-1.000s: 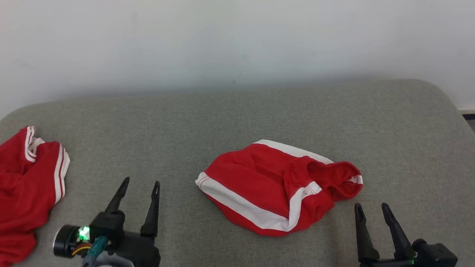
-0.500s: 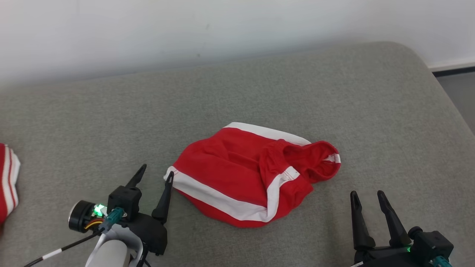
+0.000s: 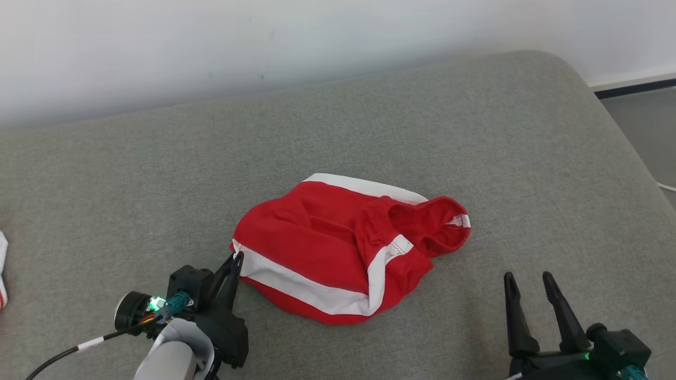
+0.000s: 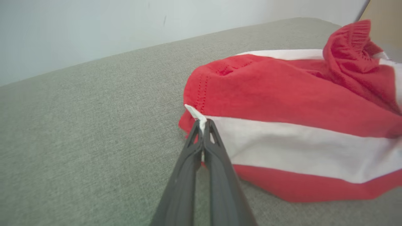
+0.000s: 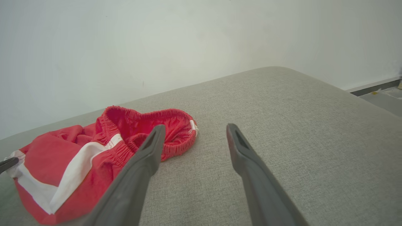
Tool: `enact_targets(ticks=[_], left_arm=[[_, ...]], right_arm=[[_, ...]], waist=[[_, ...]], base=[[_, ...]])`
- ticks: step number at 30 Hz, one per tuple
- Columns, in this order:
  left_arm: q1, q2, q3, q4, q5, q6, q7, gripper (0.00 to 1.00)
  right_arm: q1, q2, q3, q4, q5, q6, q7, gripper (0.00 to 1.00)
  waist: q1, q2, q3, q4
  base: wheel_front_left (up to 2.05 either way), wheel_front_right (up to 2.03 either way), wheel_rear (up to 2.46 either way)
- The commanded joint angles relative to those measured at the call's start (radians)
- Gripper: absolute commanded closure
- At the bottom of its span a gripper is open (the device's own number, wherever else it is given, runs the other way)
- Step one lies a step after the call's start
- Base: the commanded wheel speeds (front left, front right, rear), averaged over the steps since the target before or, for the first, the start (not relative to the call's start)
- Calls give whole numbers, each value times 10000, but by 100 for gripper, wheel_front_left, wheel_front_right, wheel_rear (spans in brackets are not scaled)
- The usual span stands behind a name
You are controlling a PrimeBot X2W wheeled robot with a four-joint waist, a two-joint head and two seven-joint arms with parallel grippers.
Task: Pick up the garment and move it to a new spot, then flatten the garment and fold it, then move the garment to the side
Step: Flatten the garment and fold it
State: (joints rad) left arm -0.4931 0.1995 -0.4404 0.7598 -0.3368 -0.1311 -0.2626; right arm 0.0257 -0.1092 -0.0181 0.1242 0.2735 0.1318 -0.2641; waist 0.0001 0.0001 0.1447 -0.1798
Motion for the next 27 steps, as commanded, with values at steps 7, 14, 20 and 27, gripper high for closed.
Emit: enact_targets(ticks=[7,14,20,27], left_arm=[[674,13,456,-1040,223,67,-34,100],[2507,26,993,-2770,577,314,-34,100],[4255,-332,1274,-3397,439,434,-34,100],[4981,-797,1448,-3292,593,400,-34,0]], right_arm=[[467,4,-36,53,87,-22,-3,0],[637,7,23,102,75,-22,-3,0],[756,-81,62,318,154,-23,-3,0],[933,-271,188,700,232,-23,-5,0]], waist=[[-1,-1,-613,935],[-1,-1,-1057,2027],[-1,-1,-1149,2500],[-1,-1,-1264,2668]], base=[[0,0,0],[0,0,0],[0,0,0],[0,0,0]])
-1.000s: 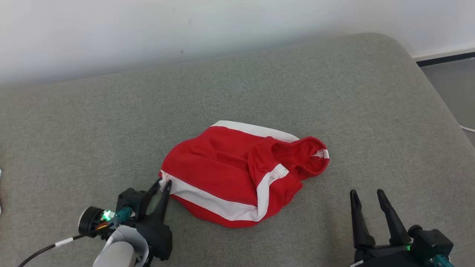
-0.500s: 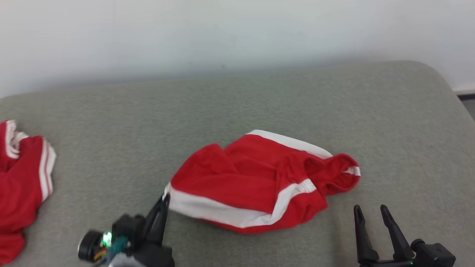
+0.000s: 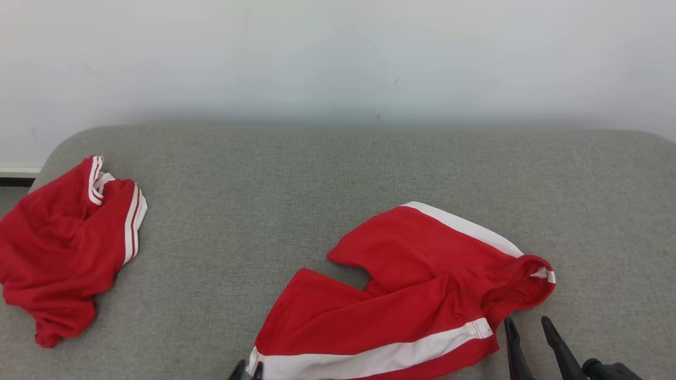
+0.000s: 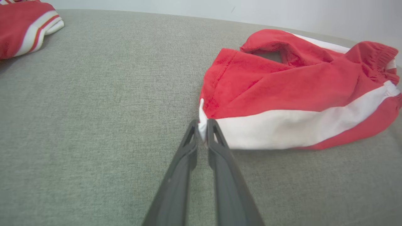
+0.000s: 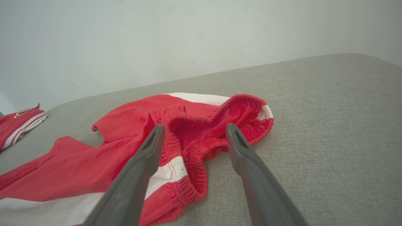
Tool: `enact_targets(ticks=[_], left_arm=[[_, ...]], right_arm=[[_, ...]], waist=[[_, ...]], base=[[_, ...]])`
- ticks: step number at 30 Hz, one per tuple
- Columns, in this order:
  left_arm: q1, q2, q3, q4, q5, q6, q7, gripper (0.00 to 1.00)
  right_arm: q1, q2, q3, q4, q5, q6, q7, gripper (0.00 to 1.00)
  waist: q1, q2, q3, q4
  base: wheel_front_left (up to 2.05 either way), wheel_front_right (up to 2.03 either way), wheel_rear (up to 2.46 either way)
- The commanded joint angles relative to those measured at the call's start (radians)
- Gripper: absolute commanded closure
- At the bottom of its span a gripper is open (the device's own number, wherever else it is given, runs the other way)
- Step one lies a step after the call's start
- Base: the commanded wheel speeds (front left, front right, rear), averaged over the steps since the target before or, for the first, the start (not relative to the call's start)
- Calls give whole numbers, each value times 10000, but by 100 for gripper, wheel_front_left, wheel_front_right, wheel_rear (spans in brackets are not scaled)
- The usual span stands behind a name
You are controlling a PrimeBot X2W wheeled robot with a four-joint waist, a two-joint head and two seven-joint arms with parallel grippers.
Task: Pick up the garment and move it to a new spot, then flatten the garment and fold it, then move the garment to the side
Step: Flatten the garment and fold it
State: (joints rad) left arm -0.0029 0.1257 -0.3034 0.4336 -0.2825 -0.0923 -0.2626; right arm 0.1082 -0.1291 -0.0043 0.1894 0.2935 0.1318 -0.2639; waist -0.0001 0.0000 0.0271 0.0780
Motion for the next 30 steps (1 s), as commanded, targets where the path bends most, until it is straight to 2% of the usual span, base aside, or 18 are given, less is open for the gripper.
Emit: enact_targets(ticks=[1,6,12,15,19,30], left_arm=[[80,-97,100,-58,95,-6,-34,0],[46,-173,348,-242,259,-100,-34,0],[-194,99,429,71,301,-219,-34,0],[-293,170,323,397,187,-306,-34,0],[-793,358,-62,1280,-13,-374,-34,0],[-1880,659,-1490,2560,-1196,-380,-7,0]], right_arm=[[129,-128,89,101,23,-23,-7,0],[144,-594,595,508,35,-23,-7,0],[-341,-1328,1532,1340,294,-23,-5,0],[-589,-1483,1904,1614,393,-23,-5,0],[-1371,-1786,2850,2478,626,-23,-7,0],[-2846,-2202,4311,4151,1396,-23,-5,0]], waist=[[1,0,-109,114],[1,0,-253,171],[1,0,-315,120],[1,0,-310,85],[1,0,-218,49],[1,0,65,192]], base=[[0,0,0],[0,0,0],[0,0,0],[0,0,0],[0,0,0],[0,0,0]])
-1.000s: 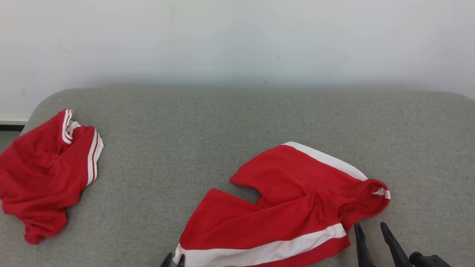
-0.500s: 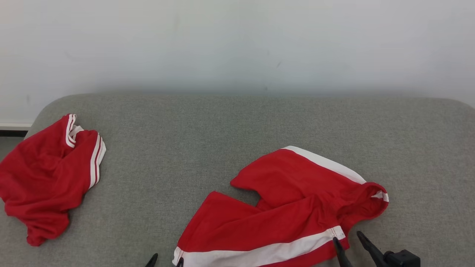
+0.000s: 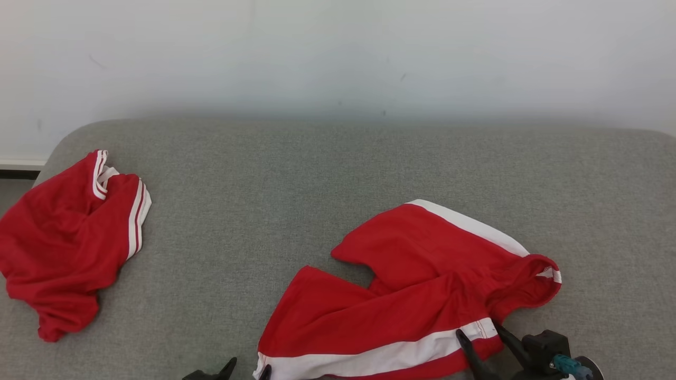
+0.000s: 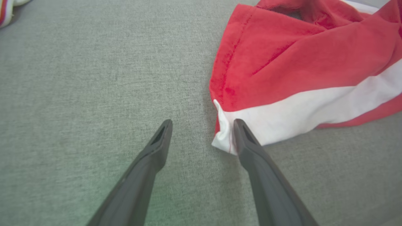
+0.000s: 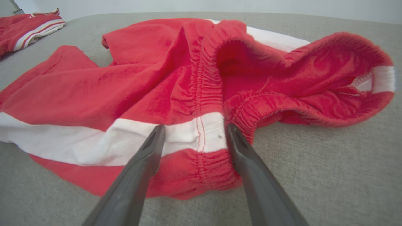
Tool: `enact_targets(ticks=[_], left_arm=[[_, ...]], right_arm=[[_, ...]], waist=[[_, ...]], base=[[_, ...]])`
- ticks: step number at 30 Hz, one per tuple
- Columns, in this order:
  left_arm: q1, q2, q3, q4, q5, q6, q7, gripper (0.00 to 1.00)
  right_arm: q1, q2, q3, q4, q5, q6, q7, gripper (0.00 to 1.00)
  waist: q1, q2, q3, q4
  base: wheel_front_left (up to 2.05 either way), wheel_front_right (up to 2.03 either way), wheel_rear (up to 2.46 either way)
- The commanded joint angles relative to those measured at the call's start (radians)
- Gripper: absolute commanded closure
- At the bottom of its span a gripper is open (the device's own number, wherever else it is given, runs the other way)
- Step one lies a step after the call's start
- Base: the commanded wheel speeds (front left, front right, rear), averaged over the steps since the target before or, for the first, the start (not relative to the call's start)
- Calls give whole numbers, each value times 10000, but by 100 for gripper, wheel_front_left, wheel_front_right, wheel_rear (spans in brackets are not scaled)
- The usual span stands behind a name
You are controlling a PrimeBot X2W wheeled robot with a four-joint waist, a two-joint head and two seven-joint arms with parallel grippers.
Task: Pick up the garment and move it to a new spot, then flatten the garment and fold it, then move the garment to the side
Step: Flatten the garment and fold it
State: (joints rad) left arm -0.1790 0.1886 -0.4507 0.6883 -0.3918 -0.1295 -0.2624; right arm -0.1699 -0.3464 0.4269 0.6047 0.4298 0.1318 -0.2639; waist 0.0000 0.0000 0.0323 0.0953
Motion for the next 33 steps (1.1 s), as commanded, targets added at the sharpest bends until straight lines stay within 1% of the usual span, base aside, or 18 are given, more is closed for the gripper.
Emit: enact_targets(ticks=[1,2,3,4,5,7,10,15,20,23,24,25,26,33], left_arm=[[-214,67,-184,116,-200,-9,-7,0],[-270,38,-309,226,-448,-7,5,0],[-317,-28,-400,300,-788,-8,17,52],[-394,-16,-561,386,-953,-7,25,96],[-474,64,-728,449,-1067,1,18,100],[-506,66,-885,415,-1414,1,-5,100],[-260,92,-770,67,-1705,0,-23,100],[298,169,-347,-700,-1533,0,-31,100],[614,151,-184,-963,-1275,-1,-32,100],[650,108,-122,-985,-1174,-1,-33,100],[667,90,-96,-948,-1134,-1,-33,100],[687,65,-67,-903,-1093,1,-33,54],[715,43,-76,-840,-1075,-1,-33,0],[699,52,-167,-537,-989,-1,-34,0]], right_arm=[[-144,-58,116,80,147,-23,-5,12],[-173,-63,235,189,313,-23,-4,34],[-206,-54,330,237,483,-23,-4,90],[-250,-69,401,234,606,-23,-4,100],[-294,-127,456,182,659,-23,-4,100],[-192,-205,423,-110,732,-23,-7,100],[339,-268,126,-841,736,-23,-4,100],[1136,-361,-398,-1881,588,-23,-6,100],[1524,-286,-560,-2228,516,-23,-6,100],[1593,-225,-504,-2169,615,-23,-6,100],[1597,-212,-465,-2098,648,-23,-4,90],[1567,-208,-441,-2052,677,-23,-4,25],[1534,-217,-410,-1998,702,-23,-6,0],[1365,-369,-194,-1636,828,-23,-6,0]], waist=[[0,0,19,34],[0,0,19,52],[0,0,25,75],[0,0,15,88],[0,0,7,93],[0,0,-46,108],[0,0,-121,132],[0,0,-178,147],[0,0,-207,97],[0,0,-207,86],[0,0,-205,81],[0,0,-205,76],[0,0,-208,74],[0,0,-216,68]], base=[[0,0,0],[0,0,0],[0,0,0],[0,0,0],[0,0,0],[0,0,0],[0,0,0],[0,0,0],[0,0,0],[0,0,0],[0,0,0],[0,0,0],[0,0,0],[0,0,0]])
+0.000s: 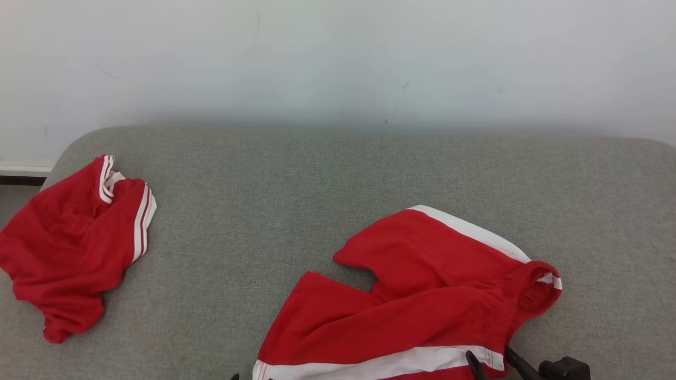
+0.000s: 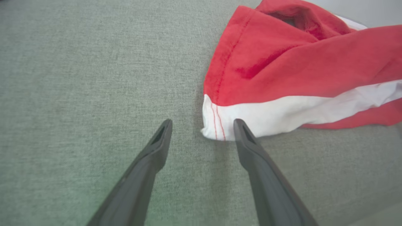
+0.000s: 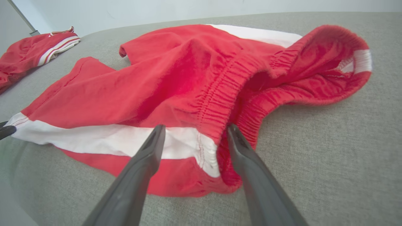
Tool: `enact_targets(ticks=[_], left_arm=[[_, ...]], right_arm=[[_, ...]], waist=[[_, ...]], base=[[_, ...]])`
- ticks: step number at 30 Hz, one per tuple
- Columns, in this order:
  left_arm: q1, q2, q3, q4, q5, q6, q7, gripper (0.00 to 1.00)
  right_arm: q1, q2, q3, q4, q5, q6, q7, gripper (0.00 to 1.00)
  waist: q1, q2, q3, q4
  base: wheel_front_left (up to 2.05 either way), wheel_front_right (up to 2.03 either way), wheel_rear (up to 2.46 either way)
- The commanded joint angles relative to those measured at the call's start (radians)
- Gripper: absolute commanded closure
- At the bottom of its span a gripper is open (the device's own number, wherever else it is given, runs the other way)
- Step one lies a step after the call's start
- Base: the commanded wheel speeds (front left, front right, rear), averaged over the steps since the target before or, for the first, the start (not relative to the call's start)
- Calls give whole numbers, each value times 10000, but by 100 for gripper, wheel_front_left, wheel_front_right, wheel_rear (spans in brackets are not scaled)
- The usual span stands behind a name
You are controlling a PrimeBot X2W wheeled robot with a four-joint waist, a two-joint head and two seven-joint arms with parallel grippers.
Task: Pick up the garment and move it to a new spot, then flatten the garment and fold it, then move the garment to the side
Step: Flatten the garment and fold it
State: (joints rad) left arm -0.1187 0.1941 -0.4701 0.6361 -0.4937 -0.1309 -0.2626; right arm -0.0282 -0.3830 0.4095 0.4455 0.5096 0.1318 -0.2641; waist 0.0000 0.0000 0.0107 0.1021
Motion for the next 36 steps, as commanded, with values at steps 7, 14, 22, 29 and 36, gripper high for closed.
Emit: enact_targets(ticks=[7,14,22,29,36], left_arm=[[-369,131,-439,360,-215,12,-32,0],[-578,322,-827,197,-324,13,-32,0],[-523,681,-1464,-104,-859,13,116,0],[-1101,712,-2115,135,-1227,13,306,9],[-1339,746,-2476,263,-1575,13,168,100]], right_arm=[[-348,-237,492,411,238,-23,-3,0],[-502,-496,943,313,268,-23,-4,0],[-328,-865,1137,-6,433,-23,-3,0],[-609,-967,1480,25,546,-23,19,0],[-912,-972,1789,-20,743,-23,37,100]], waist=[[0,0,16,-4],[0,0,62,-18],[0,0,-24,-33],[0,0,75,-77],[0,0,176,-135]], base=[[0,0,0],[0,0,0],[0,0,0],[0,0,0],[0,0,0]])
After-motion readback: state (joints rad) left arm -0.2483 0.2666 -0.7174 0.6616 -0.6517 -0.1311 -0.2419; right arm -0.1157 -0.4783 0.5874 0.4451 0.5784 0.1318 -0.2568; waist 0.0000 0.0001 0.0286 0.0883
